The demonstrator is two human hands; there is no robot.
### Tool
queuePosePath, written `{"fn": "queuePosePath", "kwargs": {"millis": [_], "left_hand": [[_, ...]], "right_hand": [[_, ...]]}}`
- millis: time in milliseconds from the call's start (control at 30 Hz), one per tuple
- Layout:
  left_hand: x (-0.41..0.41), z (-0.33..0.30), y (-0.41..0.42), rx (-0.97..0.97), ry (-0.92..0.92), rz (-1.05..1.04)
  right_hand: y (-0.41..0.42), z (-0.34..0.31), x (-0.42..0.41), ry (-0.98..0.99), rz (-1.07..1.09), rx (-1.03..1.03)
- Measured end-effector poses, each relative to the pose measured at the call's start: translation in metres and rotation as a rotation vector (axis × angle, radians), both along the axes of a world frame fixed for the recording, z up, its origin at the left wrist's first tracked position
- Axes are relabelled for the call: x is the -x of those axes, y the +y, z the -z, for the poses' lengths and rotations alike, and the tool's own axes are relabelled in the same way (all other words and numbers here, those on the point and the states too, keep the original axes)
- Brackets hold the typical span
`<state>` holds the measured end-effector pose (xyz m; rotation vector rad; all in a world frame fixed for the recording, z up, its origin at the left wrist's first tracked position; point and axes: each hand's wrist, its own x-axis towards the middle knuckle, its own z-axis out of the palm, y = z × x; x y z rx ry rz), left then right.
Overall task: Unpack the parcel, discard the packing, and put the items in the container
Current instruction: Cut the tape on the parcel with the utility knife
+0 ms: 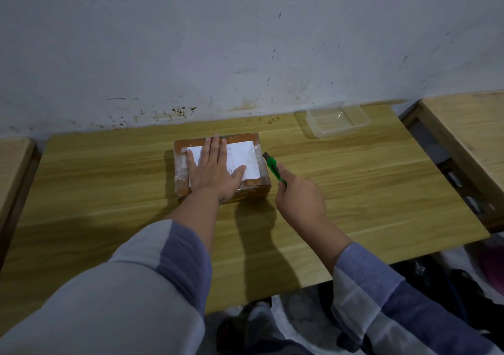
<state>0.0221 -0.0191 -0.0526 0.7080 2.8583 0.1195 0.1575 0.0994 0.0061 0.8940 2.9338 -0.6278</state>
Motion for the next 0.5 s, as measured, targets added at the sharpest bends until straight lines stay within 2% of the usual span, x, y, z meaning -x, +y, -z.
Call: {"fn": "queuePosePath", "kwargs": {"millis": [500], "left_hand": [[-0.002,-0.002,0.000,0.002,0.000,0.000]], "right_hand": [[-0.007,0.003,-0.019,0.016,0.015,0.004]]}}
